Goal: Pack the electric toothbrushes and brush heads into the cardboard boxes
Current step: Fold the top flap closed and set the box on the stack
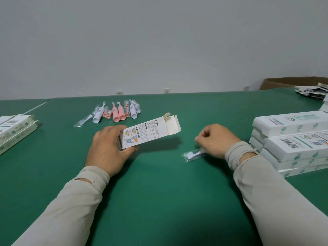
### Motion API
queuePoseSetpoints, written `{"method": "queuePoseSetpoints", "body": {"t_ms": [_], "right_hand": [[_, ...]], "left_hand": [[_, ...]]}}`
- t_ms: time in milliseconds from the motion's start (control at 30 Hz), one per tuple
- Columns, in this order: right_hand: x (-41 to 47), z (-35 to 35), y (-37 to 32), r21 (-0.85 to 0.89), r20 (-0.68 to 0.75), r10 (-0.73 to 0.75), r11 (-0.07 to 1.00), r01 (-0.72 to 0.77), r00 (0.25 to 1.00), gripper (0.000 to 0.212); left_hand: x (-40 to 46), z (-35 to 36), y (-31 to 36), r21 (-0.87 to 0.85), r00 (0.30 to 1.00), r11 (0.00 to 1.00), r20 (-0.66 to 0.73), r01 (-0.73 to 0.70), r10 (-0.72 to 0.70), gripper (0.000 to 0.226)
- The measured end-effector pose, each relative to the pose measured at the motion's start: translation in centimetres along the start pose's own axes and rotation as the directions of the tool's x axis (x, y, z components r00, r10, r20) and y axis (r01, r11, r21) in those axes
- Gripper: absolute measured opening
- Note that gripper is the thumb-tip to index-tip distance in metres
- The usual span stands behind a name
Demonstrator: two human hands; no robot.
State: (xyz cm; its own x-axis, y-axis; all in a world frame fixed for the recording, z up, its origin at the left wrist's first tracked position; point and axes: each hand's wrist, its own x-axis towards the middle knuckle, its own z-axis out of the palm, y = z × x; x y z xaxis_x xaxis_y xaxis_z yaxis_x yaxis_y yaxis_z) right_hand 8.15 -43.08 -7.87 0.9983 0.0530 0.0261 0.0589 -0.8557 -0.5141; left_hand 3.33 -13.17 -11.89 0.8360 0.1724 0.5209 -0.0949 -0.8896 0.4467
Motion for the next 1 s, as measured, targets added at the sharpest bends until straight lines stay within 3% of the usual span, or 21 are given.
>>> {"method": "queuePoseSetpoints", "body": {"t_ms": [67,167,333,400,533,667,733,767,867,933,1000], "right_hand": [[-0.5,-0.1,-0.4,-0.188,0.086,0.049,0.982,-0.032,0.995,0.035],[-1.0,-0.7,-0.7,-0.229,0.066,0.015,0.974,0.000,0.998,0.053],[-1.6,-1.2,-1.3,-0.112,-0.008,-0.187,0.976,0.185,0.982,0.004],[-1.9,-1.6,-1.3,-0.095,0.036,-0.221,0.970,0.224,0.975,0.014],[-2.8,-1.2,-1.6,-0.225,0.336,-0.221,0.925,0.306,0.916,0.016],[-2.7,0.0,-2.2,-0.258,0.336,-0.282,0.890,0.376,0.898,0.019],[-2.6,0.5,-2.4,-0.226,0.301,-0.333,0.885,0.406,0.894,0.003],[-2.5,0.6,-2.4,-0.188,0.263,-0.370,0.886,0.423,0.891,0.005],[-2.1,0.4,-2.2,0.090,-0.058,-0.456,0.884,0.460,0.888,0.013],[-1.9,-0.1,-2.4,0.351,-0.316,-0.389,0.799,0.487,0.866,0.010],[-1.9,-0.3,-2.8,0.594,-0.380,-0.309,0.641,0.486,0.872,0.015]], "left_hand": [[0.1,0.0,0.0,0.004,1.000,1.000,0.008,0.000,0.000,0.056],[0.1,0.1,-0.1,-0.002,1.000,1.000,0.008,-0.001,0.001,0.055],[0.0,0.1,-0.1,-0.019,1.000,1.000,-0.010,0.002,-0.002,0.056],[0.0,0.0,0.0,-0.028,1.000,1.000,-0.015,0.005,-0.005,0.056],[0.1,0.0,0.0,-0.007,1.000,1.000,0.002,0.005,-0.005,0.057],[-0.1,0.0,0.1,-0.020,1.000,1.000,-0.006,0.009,-0.009,0.056],[-0.1,0.0,0.1,-0.020,1.000,1.000,-0.008,0.009,-0.009,0.056],[-0.1,0.0,0.1,-0.017,1.000,1.000,-0.010,0.013,-0.013,0.056],[0.0,0.0,-0.1,-0.014,0.999,0.999,-0.022,0.028,-0.029,0.057],[0.0,-0.1,-0.1,-0.014,0.999,1.000,-0.021,0.026,-0.026,0.056],[0.1,0.0,-0.1,-0.020,1.000,1.000,-0.002,0.002,-0.002,0.056]]}}
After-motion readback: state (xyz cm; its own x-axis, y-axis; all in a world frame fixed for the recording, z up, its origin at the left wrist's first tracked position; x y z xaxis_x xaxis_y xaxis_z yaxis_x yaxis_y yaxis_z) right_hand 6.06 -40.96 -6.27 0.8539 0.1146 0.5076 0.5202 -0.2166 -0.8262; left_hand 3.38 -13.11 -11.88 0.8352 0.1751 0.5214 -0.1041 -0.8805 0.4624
